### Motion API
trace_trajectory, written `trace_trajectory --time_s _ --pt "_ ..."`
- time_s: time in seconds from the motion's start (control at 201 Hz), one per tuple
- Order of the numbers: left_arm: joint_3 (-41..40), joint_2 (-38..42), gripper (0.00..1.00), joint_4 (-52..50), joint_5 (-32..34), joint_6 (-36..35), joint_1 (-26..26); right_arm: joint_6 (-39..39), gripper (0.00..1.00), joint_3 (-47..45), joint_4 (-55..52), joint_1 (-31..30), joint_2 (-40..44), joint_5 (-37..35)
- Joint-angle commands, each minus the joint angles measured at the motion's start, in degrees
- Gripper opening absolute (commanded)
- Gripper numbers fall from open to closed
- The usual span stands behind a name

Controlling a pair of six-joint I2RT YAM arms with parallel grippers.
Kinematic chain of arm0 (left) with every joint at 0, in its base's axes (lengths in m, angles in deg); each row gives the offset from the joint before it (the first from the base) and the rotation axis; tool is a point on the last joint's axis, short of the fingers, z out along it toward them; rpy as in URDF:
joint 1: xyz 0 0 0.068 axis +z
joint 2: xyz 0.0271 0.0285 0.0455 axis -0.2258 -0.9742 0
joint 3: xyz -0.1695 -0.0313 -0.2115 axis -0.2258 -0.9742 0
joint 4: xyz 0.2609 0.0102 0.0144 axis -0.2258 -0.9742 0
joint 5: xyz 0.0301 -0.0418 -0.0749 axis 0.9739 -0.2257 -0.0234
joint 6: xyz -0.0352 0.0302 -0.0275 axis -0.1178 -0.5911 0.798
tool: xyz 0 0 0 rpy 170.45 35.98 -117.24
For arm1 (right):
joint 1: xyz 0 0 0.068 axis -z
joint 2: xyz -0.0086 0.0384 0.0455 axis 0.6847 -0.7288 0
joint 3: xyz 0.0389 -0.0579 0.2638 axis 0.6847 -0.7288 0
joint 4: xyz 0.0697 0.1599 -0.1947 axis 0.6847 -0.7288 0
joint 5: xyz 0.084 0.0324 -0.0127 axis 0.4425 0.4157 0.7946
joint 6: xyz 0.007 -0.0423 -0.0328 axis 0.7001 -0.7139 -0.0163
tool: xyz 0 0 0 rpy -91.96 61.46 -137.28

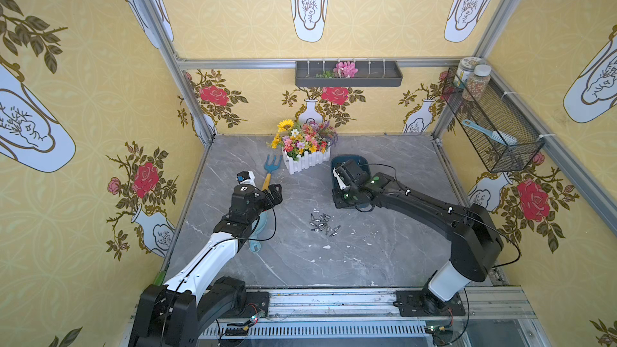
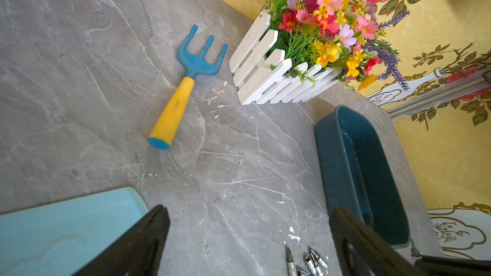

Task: Put the bit on the desktop into the storage box
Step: Place the screwdriver bit in the storage box.

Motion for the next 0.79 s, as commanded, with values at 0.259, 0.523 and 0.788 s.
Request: trace_trajectory --time_s 0.259,0.523,0.788 --pt "1.08 -2.00 1.00 0.28 -1.13 -0.79 0.05 -3.59 0.12 2.67 0.55 6.42 -3.88 0.44" --pt "1.61 -3.32 1.00 0.29 -1.79 -0.84 -0.08 -4.56 0.12 4.80 1.80 8.79 -8.89 0.55" --pt "1.17 -3.23 1.00 0.33 -1.75 -0.83 -0.09 -3.56 0.13 6.01 4.17 9.18 -14.72 -0.11"
